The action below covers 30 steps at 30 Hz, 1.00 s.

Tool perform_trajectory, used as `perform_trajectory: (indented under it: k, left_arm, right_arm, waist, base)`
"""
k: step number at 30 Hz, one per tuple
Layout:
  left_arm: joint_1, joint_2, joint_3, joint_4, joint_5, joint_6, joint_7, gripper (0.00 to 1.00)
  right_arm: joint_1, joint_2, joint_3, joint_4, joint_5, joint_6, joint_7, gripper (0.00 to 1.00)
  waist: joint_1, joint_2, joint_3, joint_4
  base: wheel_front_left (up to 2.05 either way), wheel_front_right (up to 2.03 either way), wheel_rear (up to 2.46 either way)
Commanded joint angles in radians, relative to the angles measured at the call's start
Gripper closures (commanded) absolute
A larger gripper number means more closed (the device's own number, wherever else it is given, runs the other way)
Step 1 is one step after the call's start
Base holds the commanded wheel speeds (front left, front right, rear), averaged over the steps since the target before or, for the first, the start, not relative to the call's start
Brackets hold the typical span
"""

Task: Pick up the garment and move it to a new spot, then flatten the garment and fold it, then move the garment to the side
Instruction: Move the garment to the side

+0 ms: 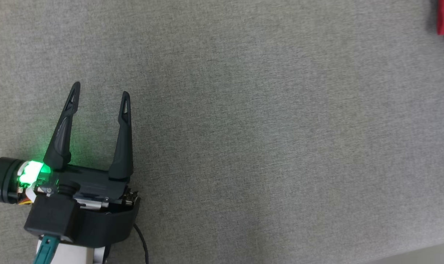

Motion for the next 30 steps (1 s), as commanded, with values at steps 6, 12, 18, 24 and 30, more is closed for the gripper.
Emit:
perform_trajectory:
  k: [6, 12, 18, 24, 30]
  left_arm:
    - [-0.017, 0.016, 0.0, 0.033, 0.006, 0.017, 0.002, 0.0]
    - [0.004, 0.02, 0.007, 0.042, -0.011, 0.033, 0.002, 0.0]
    - [0.064, 0.01, 0.029, 0.058, -0.046, 0.05, 0.001, 0.0]
    - [0.14, 0.001, 0.066, 0.075, -0.074, 0.063, -0.001, 0.0]
    - [0.239, -0.009, 0.104, 0.106, -0.098, 0.06, -0.001, 0.0]
  right_arm:
    - [-0.041, 0.021, 0.008, 0.067, -0.034, -0.003, -0.017, 0.0]
    - [-0.059, 0.048, -0.001, 0.092, -0.067, -0.003, -0.08, 0.0]
    - [-0.029, 0.094, -0.005, 0.027, -0.056, -0.003, -0.126, 0.0]
    - [0.048, 0.145, -0.009, -0.103, -0.027, -0.003, -0.134, 0.0]
    - [0.199, 0.255, -0.055, -0.252, -0.042, -0.003, -0.133, 0.0]
  waist:
    - [0.0001, 0.0, 0.008, 0.009]
    - [0.0001, 0.0, -0.044, 0.009]
    - [0.0001, 0.0, -0.157, 0.014]
    - [0.0001, 0.0, -0.282, 0.042]
    - [0.0001, 0.0, -0.426, 0.078]
  base:
    - [0.0, 0.0, 0.0]
    - [0.0, 0.0, 0.0]
    - [0.0, 0.0, 0.0]
    - [0.0, 0.0, 0.0]
    - [0.0, 0.0, 0.0]
